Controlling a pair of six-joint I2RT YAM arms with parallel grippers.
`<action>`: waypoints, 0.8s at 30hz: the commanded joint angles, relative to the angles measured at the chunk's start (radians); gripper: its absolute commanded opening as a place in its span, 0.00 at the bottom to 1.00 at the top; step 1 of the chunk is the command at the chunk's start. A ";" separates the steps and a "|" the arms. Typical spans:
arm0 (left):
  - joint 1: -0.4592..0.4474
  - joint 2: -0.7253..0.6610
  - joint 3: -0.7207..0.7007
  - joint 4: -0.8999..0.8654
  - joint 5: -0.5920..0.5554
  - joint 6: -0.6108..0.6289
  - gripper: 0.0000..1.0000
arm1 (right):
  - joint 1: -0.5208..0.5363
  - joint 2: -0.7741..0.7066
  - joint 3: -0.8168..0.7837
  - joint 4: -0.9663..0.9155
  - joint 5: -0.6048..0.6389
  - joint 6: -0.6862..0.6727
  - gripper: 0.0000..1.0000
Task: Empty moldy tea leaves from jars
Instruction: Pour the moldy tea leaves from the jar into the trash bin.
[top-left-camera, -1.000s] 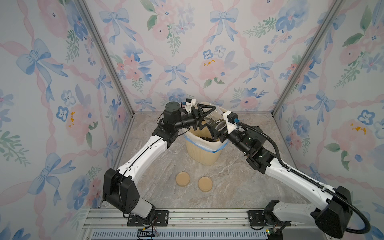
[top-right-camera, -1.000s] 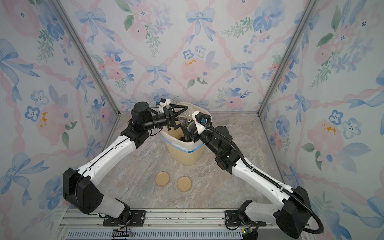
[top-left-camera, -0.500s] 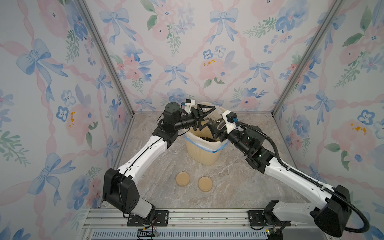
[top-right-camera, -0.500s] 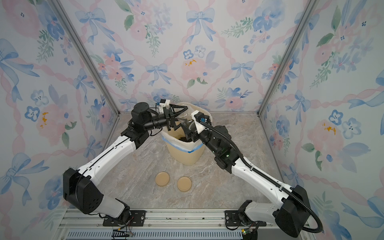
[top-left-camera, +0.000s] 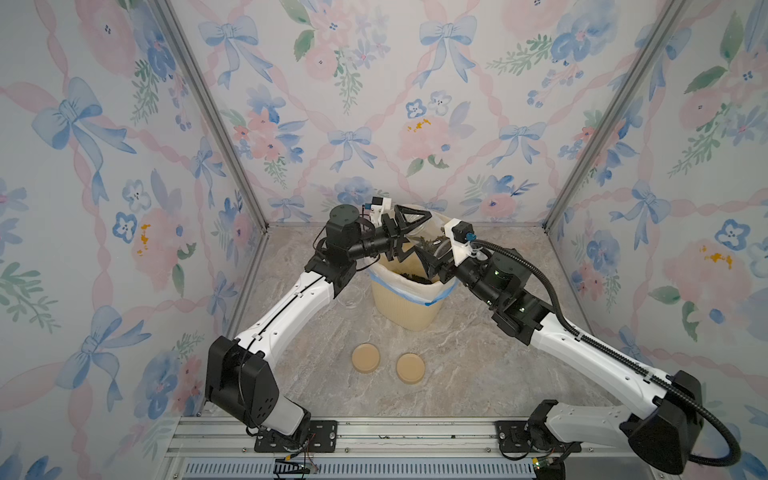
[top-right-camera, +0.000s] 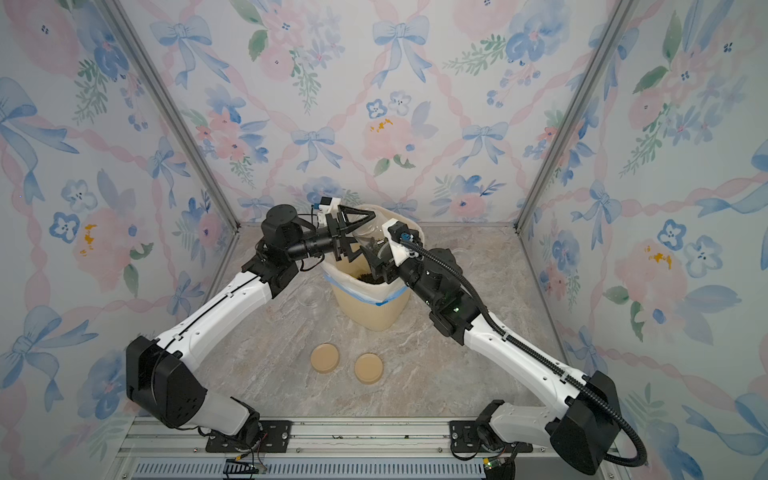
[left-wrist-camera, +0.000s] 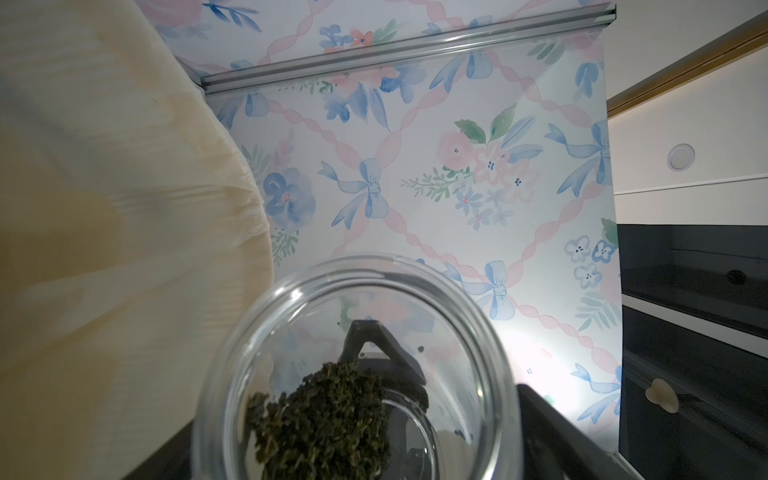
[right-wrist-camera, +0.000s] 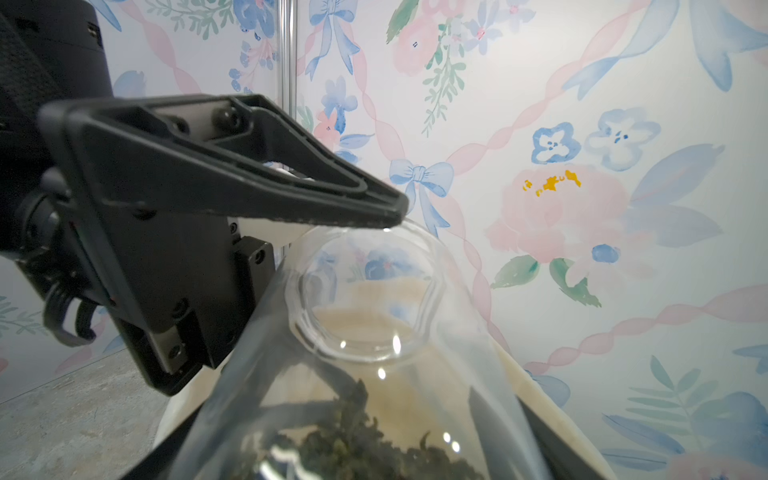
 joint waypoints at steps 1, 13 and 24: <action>0.032 -0.018 -0.016 0.056 0.020 0.043 0.98 | -0.003 -0.022 0.049 0.029 -0.004 0.041 0.64; 0.127 -0.049 0.000 0.035 -0.059 0.193 0.98 | -0.089 -0.034 0.154 -0.166 -0.051 0.257 0.64; 0.205 -0.105 0.048 0.043 -0.146 0.460 0.98 | -0.145 0.016 0.335 -0.523 -0.186 0.395 0.65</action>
